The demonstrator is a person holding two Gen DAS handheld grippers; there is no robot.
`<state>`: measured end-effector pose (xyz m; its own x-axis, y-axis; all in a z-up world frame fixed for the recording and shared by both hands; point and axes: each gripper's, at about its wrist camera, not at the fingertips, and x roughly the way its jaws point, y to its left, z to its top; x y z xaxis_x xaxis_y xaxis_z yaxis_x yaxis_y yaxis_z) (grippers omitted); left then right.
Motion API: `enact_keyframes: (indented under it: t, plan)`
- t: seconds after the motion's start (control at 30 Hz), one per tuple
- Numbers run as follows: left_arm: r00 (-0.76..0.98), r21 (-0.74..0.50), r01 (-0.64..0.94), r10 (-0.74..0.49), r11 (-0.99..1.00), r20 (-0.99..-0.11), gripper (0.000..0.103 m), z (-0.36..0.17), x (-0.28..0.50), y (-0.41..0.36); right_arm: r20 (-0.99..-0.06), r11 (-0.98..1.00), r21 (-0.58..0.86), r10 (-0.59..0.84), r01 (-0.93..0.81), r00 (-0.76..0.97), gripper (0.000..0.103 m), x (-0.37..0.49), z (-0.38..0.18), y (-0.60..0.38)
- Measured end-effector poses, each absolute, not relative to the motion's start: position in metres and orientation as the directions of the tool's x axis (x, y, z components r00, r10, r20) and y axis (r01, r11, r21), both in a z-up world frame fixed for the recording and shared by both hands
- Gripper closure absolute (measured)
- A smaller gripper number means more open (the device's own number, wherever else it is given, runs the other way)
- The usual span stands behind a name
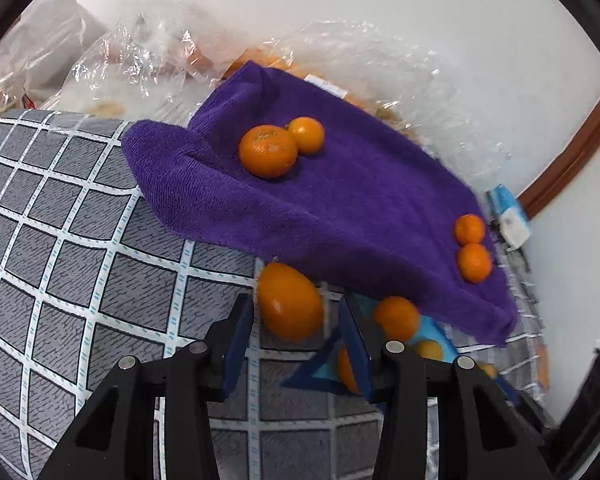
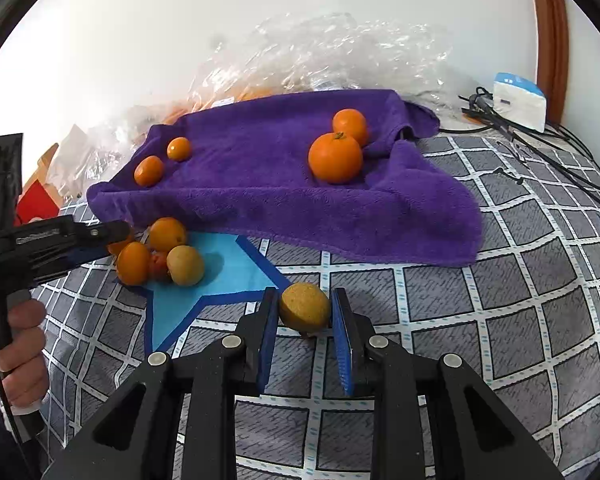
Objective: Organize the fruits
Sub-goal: 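Grasp the oval orange on the bed with the left tool while the right tool holds its fruit, then lift the oval orange with the left tool while the right tool lifts the yellow-brown fruit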
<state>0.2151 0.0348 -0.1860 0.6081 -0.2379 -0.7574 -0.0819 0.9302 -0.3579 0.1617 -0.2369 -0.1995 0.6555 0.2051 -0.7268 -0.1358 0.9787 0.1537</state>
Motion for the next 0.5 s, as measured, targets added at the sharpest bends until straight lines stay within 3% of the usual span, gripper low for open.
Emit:
enact_keyframes:
  t: [0.07,0.27,0.37,0.5]
  plan:
    - [0.627,-0.316,-0.074,-0.202,0.946,-0.752,0.071,-0.186,0.213,0.032,-0.724,0.977,0.16,0.213,-0.14,0.656,0.077,0.162,-0.199,-0.237]
    - [0.635,-0.225,0.047,-0.203,0.973,-0.746,0.071,-0.172,0.2,0.035,-0.73,0.981,0.144,0.192,-0.127,0.656,0.077,0.161,-0.199,-0.236]
    - [0.636,-0.089,0.104,-0.135,0.991,-0.76,0.071,-0.17,0.188,0.034,-0.733,0.982,0.141,0.191,-0.129,0.652,0.077,0.162,-0.2,-0.236]
    - [0.623,-0.069,0.094,-0.113,0.993,-0.774,0.071,-0.178,0.19,0.036,-0.731,0.983,0.131,0.185,-0.132,0.656,0.077,0.161,-0.199,-0.234]
